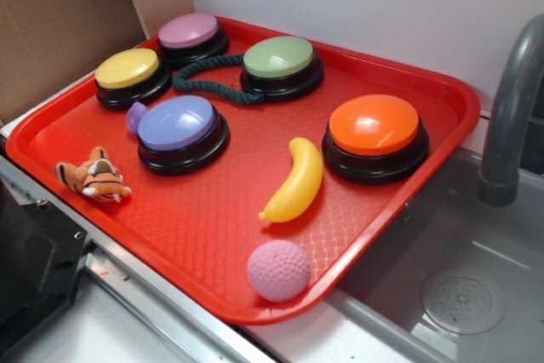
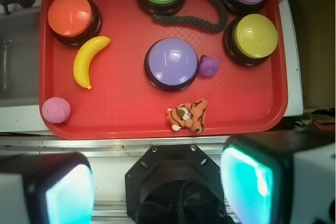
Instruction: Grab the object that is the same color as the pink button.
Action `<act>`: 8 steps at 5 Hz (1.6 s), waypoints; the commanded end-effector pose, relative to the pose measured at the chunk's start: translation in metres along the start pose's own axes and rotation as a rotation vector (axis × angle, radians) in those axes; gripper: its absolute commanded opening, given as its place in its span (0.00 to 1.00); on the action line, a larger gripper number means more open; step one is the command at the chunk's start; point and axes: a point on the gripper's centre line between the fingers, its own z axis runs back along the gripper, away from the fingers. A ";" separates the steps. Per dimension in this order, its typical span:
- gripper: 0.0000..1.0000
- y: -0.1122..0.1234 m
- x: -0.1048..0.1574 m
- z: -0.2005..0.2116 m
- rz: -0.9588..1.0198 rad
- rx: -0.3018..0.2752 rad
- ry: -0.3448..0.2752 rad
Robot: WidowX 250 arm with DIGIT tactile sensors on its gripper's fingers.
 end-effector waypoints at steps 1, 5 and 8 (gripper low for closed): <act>1.00 0.000 0.000 0.000 0.000 0.000 0.000; 1.00 -0.124 0.010 -0.134 -0.031 -0.228 0.068; 1.00 -0.156 0.018 -0.193 0.005 -0.282 0.065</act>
